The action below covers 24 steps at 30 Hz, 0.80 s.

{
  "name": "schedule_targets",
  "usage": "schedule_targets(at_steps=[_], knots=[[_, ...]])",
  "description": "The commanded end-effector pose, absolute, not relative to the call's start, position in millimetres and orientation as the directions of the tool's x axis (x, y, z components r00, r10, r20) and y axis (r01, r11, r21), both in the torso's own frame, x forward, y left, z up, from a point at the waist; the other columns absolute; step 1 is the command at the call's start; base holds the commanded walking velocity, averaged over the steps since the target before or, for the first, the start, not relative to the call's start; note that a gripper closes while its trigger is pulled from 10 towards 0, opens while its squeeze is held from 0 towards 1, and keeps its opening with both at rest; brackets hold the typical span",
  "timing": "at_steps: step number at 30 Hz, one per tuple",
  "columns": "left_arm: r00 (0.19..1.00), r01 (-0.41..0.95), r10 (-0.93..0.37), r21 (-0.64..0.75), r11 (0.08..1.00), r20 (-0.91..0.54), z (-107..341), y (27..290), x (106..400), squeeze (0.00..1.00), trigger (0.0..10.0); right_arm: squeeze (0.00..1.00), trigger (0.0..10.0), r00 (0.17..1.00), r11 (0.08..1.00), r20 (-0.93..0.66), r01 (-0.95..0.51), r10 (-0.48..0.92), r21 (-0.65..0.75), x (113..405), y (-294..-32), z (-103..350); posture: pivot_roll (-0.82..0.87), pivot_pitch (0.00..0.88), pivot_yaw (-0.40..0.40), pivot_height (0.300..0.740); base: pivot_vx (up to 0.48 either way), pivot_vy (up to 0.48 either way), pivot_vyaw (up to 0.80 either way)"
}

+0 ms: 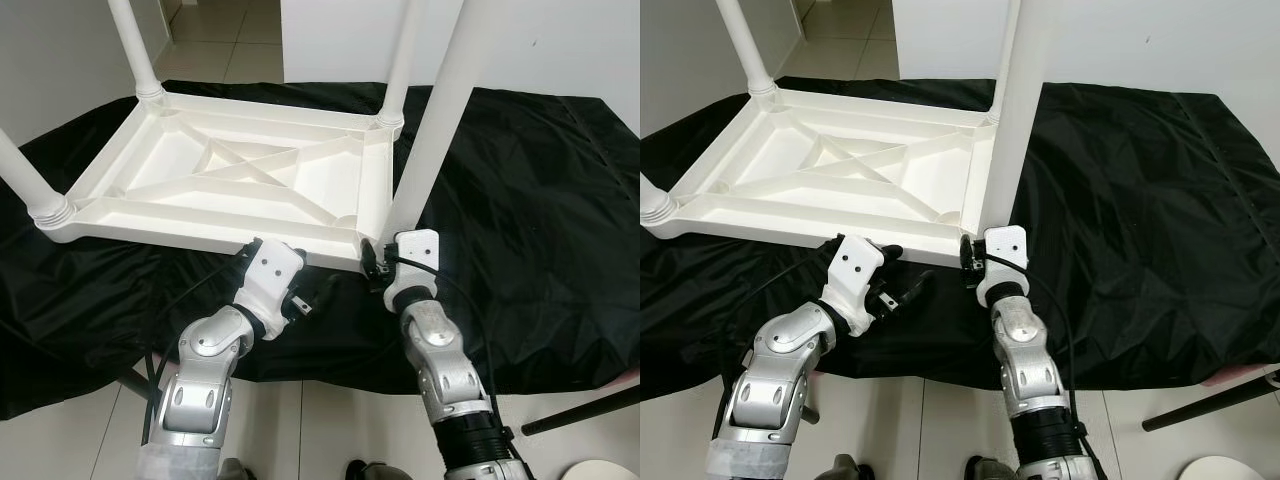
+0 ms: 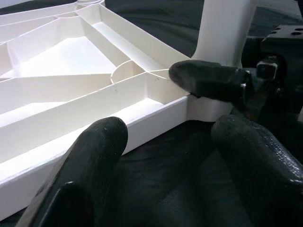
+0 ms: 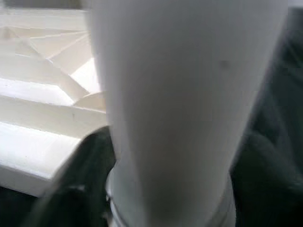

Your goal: Building children table

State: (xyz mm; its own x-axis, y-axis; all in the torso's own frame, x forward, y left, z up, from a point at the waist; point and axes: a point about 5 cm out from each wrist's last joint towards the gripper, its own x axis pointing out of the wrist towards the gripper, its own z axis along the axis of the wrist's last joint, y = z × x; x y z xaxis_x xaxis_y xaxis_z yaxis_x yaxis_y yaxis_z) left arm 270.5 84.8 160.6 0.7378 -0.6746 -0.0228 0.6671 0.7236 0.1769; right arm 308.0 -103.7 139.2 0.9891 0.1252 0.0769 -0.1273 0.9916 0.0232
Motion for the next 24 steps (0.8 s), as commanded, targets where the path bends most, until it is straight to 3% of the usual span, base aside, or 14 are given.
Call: schedule_targets(at_steps=[1, 13, 14, 18, 24], knots=[[0.852, 0.515, -0.523, 0.162, 0.842, 0.008, 161.2, 89.0, 274.0, 0.00, 10.0, 1.00, 10.0, 0.980, 0.981, 0.059, -0.192, 0.190, 0.039, 302.8, -102.5, 131.0, -0.02, 0.128, 0.021, 0.740, 0.000, 0.000, 0.00], [0.802, 0.588, -0.597, 0.154, 0.794, 0.020, 165.8, 82.3, 270.0, 0.00, 10.0, 0.97, 10.0, 0.922, 0.928, 0.106, -0.367, 0.372, -0.058, 303.0, -128.0, 145.6, -0.05, 0.134, 0.026, 0.740, 0.000, 0.000, 0.00], [0.790, 0.603, -0.613, 0.152, 0.783, 0.021, 166.4, 82.1, 268.8, 0.00, 10.0, 0.00, 10.0, 0.912, 0.917, 0.099, -0.392, 0.398, -0.077, 303.0, -131.6, 146.1, -0.05, 0.134, 0.029, 0.740, 0.000, 0.000, 0.00], [0.735, 0.667, -0.678, 0.161, 0.728, 0.022, 168.6, 81.5, 265.9, 0.00, 10.0, 0.00, 10.0, 0.842, 0.846, 0.106, -0.512, 0.529, -0.149, 308.4, -146.9, 152.8, -0.07, 0.132, 0.047, 0.740, 0.000, 0.000, 0.00], [0.710, 0.690, -0.704, 0.179, 0.701, 0.021, 169.9, 80.0, 267.1, 0.00, 10.0, 0.00, 10.0, 0.796, 0.794, 0.091, -0.574, 0.598, -0.198, 314.8, -152.7, 157.6, -0.08, 0.122, 0.052, 0.740, 0.000, 0.000, 0.00]])
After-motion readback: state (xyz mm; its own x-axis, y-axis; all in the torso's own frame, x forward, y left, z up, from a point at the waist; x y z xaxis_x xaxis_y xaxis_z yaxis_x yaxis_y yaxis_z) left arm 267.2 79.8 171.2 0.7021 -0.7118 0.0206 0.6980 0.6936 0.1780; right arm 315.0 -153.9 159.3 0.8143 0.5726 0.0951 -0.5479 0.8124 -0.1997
